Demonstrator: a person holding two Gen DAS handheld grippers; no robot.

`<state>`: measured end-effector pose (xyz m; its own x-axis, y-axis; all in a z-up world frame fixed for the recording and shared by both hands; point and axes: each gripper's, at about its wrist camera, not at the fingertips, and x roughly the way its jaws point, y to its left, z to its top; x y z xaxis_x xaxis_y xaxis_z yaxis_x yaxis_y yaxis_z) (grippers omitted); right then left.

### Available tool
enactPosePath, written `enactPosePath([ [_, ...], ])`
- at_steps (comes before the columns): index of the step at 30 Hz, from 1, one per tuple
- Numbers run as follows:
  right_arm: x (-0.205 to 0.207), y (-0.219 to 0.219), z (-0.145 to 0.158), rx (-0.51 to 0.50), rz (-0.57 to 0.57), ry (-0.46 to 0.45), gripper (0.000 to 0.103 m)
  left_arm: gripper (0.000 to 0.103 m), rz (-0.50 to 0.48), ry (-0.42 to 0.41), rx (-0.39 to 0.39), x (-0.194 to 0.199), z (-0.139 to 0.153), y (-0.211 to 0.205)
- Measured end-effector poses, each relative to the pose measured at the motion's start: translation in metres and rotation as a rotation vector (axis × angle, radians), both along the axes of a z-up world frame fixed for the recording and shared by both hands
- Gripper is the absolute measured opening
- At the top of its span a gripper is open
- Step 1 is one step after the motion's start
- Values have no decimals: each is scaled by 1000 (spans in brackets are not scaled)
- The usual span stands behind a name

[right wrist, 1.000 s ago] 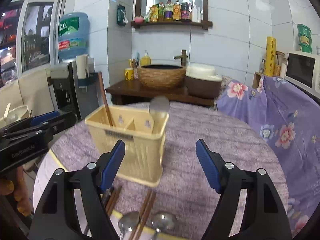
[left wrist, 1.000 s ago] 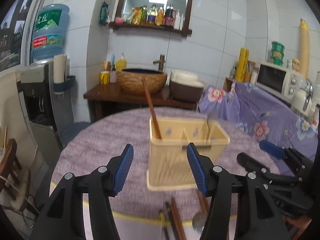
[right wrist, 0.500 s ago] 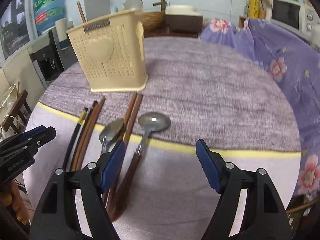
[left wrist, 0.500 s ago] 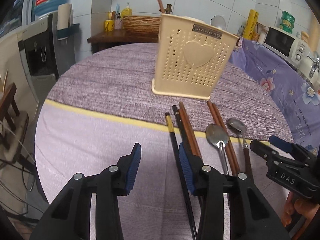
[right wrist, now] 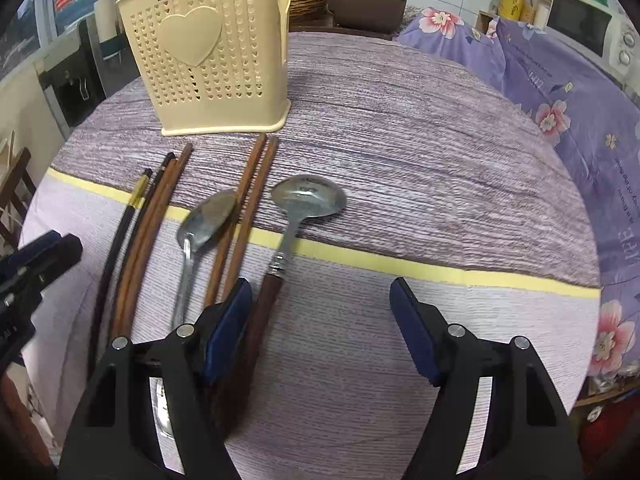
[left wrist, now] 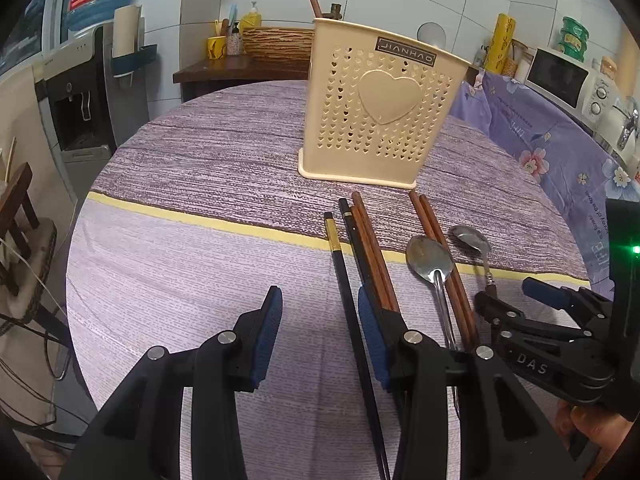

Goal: Organize utensils
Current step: 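Grasp a gold-tipped black chopstick with the left tool while the right tool grasps the brown-handled ladle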

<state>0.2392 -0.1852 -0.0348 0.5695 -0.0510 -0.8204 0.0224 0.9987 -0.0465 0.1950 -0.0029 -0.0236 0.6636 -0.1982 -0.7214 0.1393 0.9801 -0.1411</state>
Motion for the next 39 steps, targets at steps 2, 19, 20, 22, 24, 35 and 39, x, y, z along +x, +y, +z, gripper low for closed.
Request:
enactPosePath([
  [2,-2,-11,0,-15,5,6,71,40,-2,5,-3,1,-1,1],
  [19,-7,-23,-1,48,25,-28,71,16,-59,80,51,18,-18,-27],
  [20,-7,-23,-2,46,24,-28,71,15,-58,83,50,20,-18,-27],
  [22,-6,-23,-2,47,25,-26,71,14,-62,86,60,27,-18,-27],
  [24,-2,-23,-2,63,35,-17,71,14,-66,88,67,34,-18,-28],
  [35,53,-15,2,78,75,84,71,9,-76,127,35,70,-16,-26],
  [39,71,-9,3,61,73,110,71,9,-77,128,47,76,-16,-30],
])
